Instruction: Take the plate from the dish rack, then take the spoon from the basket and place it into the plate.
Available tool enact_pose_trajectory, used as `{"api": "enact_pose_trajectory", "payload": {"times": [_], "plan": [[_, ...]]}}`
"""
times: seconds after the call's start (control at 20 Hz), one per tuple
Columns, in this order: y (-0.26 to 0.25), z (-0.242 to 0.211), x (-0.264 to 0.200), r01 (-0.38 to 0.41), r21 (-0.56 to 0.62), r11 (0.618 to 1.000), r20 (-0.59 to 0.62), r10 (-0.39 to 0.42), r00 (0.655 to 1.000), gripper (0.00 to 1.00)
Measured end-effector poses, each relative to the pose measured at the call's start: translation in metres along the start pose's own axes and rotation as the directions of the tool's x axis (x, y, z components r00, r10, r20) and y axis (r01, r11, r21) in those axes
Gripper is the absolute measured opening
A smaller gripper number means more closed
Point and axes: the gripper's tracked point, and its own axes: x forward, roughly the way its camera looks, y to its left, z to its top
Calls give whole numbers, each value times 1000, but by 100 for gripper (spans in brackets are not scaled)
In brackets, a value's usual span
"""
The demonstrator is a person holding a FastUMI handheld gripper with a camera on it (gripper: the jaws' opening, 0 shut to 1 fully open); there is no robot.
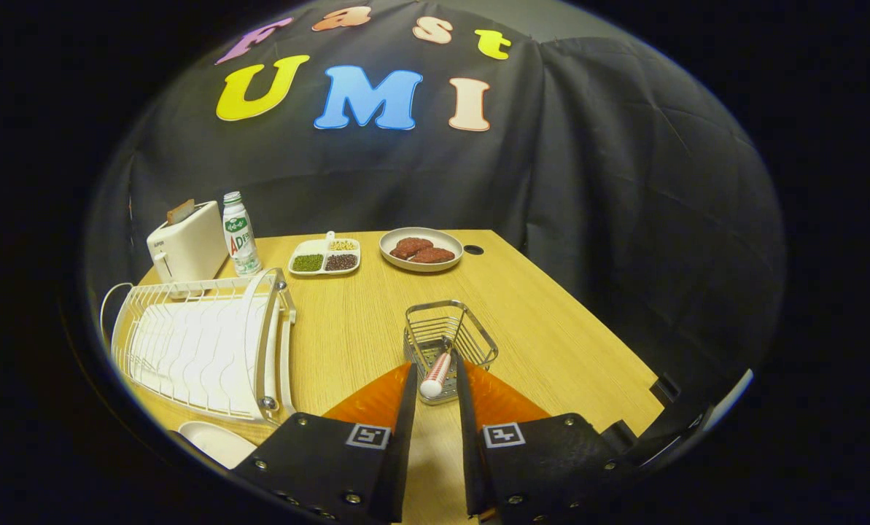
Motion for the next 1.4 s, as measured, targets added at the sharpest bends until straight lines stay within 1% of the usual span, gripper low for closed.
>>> {"api": "enact_pose_trajectory", "payload": {"times": [0.2, 0.25, 0.3, 0.35, 0.4, 0.5, 0.6, 0.8, 1.1, 1.4], "plan": [[2, -2, 7, -15, -31, 999, 5, 15, 1000, 32], [5, 1, 7, -31, -32, 999, 16, 32, 999, 30], [4, 3, 4, -22, -45, 999, 19, 23, 1000, 26], [0, 2, 10, -10, -58, 998, 21, 12, 1000, 18], [-3, 0, 8, 2, -63, 998, 15, -2, 1000, 17], [-7, 0, 6, 20, -69, 997, 13, -20, 1000, 11], [-10, 5, 8, 20, -55, 998, 20, -18, 1000, 3], [-15, 18, 0, 35, -32, 999, 46, -34, 998, 3], [-17, 47, -13, 57, -60, 997, 99, -50, 994, 3], [-12, 69, -37, 57, -70, 996, 154, -46, 987, 3]]}}
